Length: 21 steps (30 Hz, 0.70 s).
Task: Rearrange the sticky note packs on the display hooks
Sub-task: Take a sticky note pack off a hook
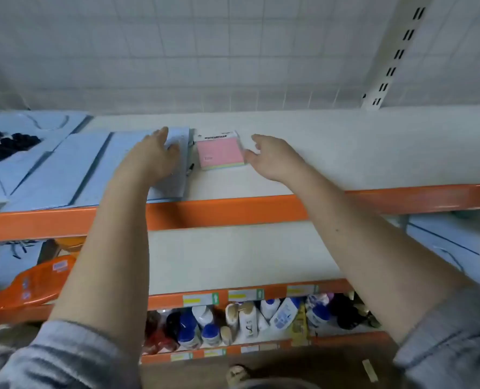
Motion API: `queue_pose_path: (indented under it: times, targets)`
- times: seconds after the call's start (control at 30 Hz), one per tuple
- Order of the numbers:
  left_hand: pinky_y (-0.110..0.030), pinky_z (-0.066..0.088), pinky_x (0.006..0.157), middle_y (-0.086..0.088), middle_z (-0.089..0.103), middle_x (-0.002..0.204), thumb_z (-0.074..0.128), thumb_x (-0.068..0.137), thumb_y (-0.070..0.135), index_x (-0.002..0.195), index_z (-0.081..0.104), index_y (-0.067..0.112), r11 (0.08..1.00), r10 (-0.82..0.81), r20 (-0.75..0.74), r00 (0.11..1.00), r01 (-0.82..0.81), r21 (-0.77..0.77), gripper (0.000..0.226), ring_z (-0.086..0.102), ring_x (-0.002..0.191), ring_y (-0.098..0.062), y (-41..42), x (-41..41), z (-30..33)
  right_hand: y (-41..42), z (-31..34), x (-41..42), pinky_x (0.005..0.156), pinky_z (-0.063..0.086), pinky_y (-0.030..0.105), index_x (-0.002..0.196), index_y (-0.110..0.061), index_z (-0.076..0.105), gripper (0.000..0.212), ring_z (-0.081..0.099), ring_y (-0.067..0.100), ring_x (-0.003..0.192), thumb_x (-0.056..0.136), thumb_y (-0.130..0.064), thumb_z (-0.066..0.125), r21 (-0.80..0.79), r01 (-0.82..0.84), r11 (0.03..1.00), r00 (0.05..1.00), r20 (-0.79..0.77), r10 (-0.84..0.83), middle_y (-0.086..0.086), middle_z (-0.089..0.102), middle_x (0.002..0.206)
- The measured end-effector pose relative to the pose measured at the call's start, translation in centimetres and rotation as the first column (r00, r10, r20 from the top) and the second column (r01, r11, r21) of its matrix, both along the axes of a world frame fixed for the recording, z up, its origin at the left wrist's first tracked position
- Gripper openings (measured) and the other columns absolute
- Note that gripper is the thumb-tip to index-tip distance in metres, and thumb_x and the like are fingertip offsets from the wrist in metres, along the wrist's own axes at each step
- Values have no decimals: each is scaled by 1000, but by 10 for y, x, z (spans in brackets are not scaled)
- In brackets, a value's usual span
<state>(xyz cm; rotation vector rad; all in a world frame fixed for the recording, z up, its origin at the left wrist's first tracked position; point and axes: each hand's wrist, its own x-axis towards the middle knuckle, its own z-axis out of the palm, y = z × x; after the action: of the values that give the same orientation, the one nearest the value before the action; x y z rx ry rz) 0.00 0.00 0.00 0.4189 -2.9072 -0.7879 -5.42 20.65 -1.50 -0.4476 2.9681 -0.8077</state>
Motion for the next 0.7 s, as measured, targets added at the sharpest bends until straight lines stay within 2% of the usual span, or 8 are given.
queue_pose_path:
  times: [0.13,0.2,0.3,0.4,0.47,0.53,0.63,0.7]
  targets:
    - [-40,29,104,-13,30,151,32,101,29,148,23,15,997,13,-13,1000,-14,-70,50,33,133,-34,0,-12,-2,-14,7,-20,93,43,33,129,-5,50,44,53,27,115,97,-34,46,-28,-28,999,999,33,29,12,59,125]
    - [-38,31,101,-14,32,149,32,101,26,148,24,15,996,-14,-5,1000,13,-86,49,35,131,-34,3,-16,-4,-21,7,-33,72,43,25,100,-16,57,20,56,25,95,96,-32,47,-11,-45,999,997,60,46,1,62,96]
    - [-38,29,102,-12,30,151,32,101,27,148,24,16,994,-13,16,1000,14,-104,48,33,133,-33,0,-19,-4,-30,6,-41,51,28,20,66,-28,23,39,48,22,70,94,-33,51,-35,-60,998,994,85,63,-10,33,67]
    - [-39,22,110,-6,19,156,33,101,29,150,18,20,996,4,42,999,0,-94,52,23,140,-30,-8,-22,-3,-36,7,-43,60,37,23,86,-26,49,15,52,22,78,89,-34,61,-27,-53,998,991,118,56,-8,41,79]
    - [-40,20,111,-4,16,157,33,101,31,151,16,22,996,7,62,998,-2,-87,53,20,142,-28,-11,-24,-1,-37,6,-44,80,47,26,121,-18,54,42,57,24,98,84,-30,68,-103,-23,994,987,154,39,-3,57,108]
    - [-40,18,113,-3,14,158,34,101,32,151,15,23,995,-7,85,996,16,-98,54,17,143,-26,-14,-26,0,-41,9,-43,96,45,29,143,-13,37,72,53,21,117,81,-22,73,-200,45,979,981,195,-5,3,51,134]
    - [-38,14,114,-2,12,158,34,101,34,151,15,22,992,-41,101,994,53,-114,55,13,144,-24,-16,-27,2,-46,16,-40,99,44,31,141,-4,35,75,51,25,120,78,-12,74,-238,125,963,960,274,-57,10,52,133]
    - [-39,14,114,-1,12,158,34,101,33,151,15,20,990,-64,103,993,76,-116,55,12,144,-24,-18,-27,2,-48,21,-39,88,47,28,112,-4,54,42,57,26,103,76,-11,76,-204,164,965,947,306,-97,6,60,104]
